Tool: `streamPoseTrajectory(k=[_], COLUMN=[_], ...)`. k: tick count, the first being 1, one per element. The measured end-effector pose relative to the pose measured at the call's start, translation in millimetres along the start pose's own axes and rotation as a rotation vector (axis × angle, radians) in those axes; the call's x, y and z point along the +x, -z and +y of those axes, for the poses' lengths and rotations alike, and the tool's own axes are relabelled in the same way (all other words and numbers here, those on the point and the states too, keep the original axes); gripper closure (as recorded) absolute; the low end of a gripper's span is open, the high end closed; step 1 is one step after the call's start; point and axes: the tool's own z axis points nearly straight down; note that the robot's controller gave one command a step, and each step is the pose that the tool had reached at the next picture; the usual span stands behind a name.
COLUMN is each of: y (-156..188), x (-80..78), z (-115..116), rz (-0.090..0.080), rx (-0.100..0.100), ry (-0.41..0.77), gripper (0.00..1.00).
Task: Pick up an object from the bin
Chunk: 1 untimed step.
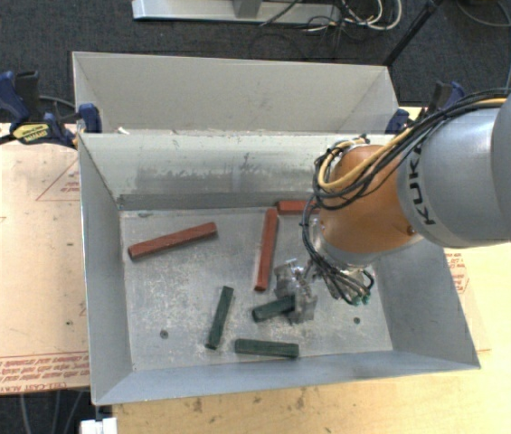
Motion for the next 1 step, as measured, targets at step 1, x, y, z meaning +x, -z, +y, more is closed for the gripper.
streamPoseTrajectory(k=[1], y=[184.9], x=[-40.2], z=[53.1], rz=[-0.01], rx=[0.0], ry=[0.068], gripper=[1.0])
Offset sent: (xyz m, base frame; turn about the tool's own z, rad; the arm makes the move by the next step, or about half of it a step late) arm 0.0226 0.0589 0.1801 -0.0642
